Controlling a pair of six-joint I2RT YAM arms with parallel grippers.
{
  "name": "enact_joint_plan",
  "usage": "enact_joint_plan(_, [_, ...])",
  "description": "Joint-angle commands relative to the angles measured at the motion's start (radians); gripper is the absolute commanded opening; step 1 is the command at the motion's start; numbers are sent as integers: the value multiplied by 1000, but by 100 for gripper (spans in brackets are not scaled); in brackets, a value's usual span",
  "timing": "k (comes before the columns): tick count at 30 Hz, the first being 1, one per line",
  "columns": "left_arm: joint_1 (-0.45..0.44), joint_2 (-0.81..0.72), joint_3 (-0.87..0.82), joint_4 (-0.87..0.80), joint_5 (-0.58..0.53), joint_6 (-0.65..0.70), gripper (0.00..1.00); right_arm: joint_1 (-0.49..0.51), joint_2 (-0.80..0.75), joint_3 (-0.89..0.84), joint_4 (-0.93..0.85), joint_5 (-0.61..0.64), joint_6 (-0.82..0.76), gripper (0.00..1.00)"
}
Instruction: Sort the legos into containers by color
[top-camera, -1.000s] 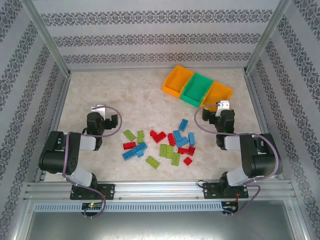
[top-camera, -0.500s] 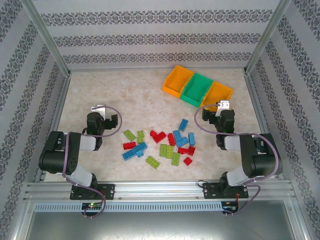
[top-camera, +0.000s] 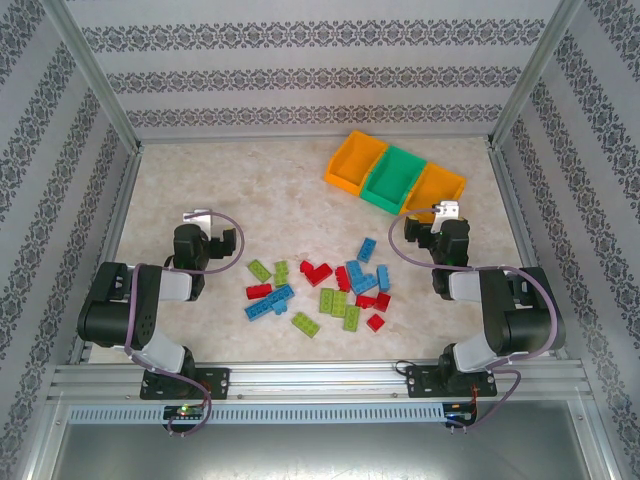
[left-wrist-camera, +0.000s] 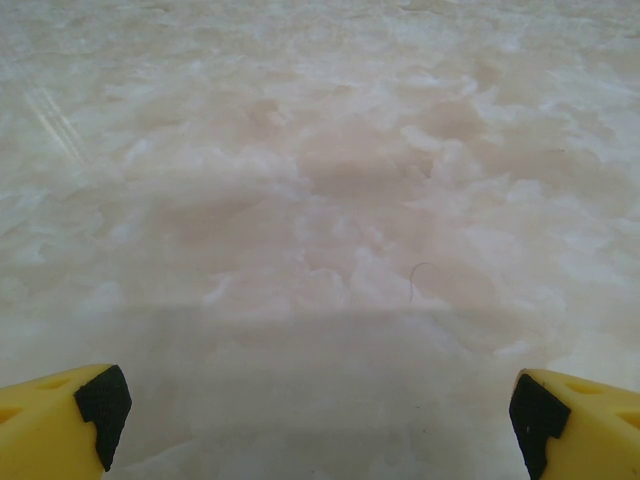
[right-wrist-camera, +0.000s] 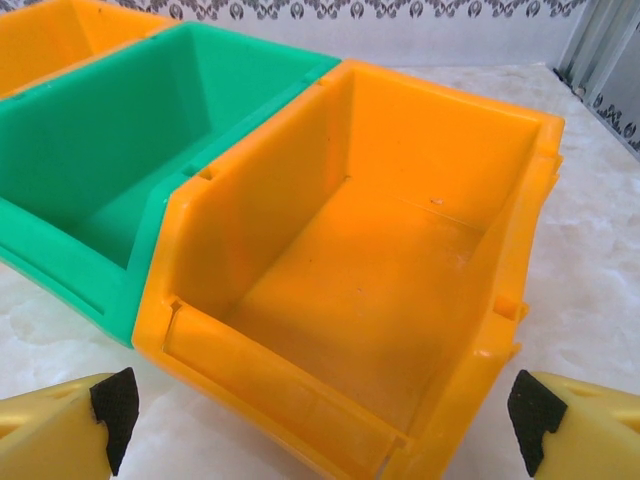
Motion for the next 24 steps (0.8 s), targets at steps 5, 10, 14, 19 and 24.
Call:
enact_joint_plan(5, [17,-150,307,-599,27,-78,99,-20,-206,146,-426,48,138,95])
enact_joint_plan(10, [14,-160,407,-795,95,-220,99,-59,-185,351,-850,19,262,87])
enact_joint_plan(14, [2,-153,402,-816,149,-283,99,-98,-59,543,-1108,24,252,87])
enact_joint_plan(19, [-21,-154,371,-835,146,-299,99,-153,55,641,-1155,-37,291,83])
enact_joint_plan(24, [-23,-172,342,-848,129,-318,99,-160,207,772,-1243,-36,294,74])
